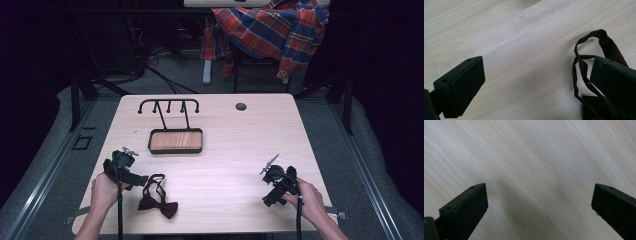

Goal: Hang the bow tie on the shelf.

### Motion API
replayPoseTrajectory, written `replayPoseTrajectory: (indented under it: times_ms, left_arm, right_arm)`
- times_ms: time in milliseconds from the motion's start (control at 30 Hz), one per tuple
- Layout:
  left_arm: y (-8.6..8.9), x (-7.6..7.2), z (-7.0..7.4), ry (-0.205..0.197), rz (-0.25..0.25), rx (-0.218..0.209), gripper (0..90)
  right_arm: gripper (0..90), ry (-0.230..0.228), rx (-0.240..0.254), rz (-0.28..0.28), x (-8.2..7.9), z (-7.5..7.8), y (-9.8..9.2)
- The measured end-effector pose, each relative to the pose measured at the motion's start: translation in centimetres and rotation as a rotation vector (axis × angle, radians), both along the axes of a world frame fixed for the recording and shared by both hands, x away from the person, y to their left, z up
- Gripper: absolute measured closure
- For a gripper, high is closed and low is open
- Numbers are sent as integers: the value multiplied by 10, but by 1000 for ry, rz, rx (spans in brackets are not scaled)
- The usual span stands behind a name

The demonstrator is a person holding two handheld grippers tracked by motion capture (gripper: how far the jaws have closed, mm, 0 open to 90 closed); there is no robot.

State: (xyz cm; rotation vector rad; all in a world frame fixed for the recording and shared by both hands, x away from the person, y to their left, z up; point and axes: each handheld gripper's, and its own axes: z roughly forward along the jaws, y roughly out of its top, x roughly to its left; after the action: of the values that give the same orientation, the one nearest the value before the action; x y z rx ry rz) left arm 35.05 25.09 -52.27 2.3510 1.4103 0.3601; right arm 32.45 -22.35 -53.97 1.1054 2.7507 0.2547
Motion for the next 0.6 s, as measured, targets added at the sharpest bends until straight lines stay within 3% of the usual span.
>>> replayPoseTrajectory:
  times_ms: [67, 267, 400, 467, 600]
  left_arm:
    - [1, -2, 0, 9, -4, -57, 0]
    - [0, -6, 4, -2, 0, -62, 0]
    - [2, -4, 3, 12, 8, -68, 0]
    - [2, -3, 2, 13, 14, -67, 0]
    - [1, -3, 0, 28, -5, -58, 0]
  right_arm:
    - [24, 5, -35, 26, -3, 2, 3]
    - [29, -10, -75, 60, -8, 4, 8]
    - [38, -8, -52, 59, -7, 3, 10]
    - [39, -6, -66, 75, -6, 3, 11]
    - [58, 5, -56, 56, -3, 2, 10]
